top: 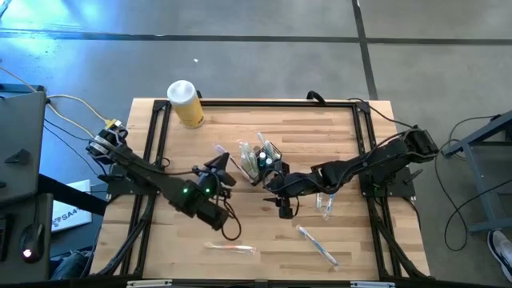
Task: Pick & Place toothbrushing station
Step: Put the purple toothbrush into the wire organizer
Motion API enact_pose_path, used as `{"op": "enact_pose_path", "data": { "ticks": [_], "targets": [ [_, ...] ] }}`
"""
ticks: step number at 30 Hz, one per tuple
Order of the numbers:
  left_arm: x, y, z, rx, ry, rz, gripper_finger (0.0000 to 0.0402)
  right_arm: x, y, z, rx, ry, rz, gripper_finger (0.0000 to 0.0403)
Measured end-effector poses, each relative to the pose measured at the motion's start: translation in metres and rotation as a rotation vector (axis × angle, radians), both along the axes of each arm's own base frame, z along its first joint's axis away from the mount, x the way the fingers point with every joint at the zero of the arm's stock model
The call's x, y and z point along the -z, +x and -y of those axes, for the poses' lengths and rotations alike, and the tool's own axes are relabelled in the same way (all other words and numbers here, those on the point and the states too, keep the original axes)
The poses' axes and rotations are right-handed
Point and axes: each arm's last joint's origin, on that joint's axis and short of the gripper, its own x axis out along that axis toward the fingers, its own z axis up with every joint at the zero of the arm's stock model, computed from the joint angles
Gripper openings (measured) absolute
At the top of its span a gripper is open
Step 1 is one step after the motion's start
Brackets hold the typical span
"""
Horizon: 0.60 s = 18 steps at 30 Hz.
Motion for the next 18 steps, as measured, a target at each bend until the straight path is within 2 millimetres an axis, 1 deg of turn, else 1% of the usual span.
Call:
{"op": "enact_pose_path", "data": {
  "ticks": [5, 7, 9, 14, 18],
  "targets": [
    [-0.004, 0.002, 0.001, 0.026, 0.075, -0.209, 0.0000, 0.001, 0.000, 0.000, 0.010, 0.012, -0.009, 0.0180],
    [-0.005, 0.002, 0.001, 0.037, 0.084, -0.254, 0.0000, 0.001, 0.000, 0.000, 0.010, 0.012, -0.009, 0.0180],
    [-0.006, 0.004, 0.002, 0.039, 0.087, -0.257, 0.0000, 0.001, 0.000, 0.000, 0.010, 0.012, -0.009, 0.0180],
    [-0.010, 0.011, 0.006, 0.058, 0.035, -0.192, 0.0000, 0.001, 0.000, 0.000, 0.010, 0.012, -0.009, 0.0180],
    [-0.011, 0.016, 0.009, 0.123, 0.010, -0.258, 0.0000, 0.001, 0.000, 0.000, 0.010, 0.012, -0.009, 0.0180]
  ]
}}
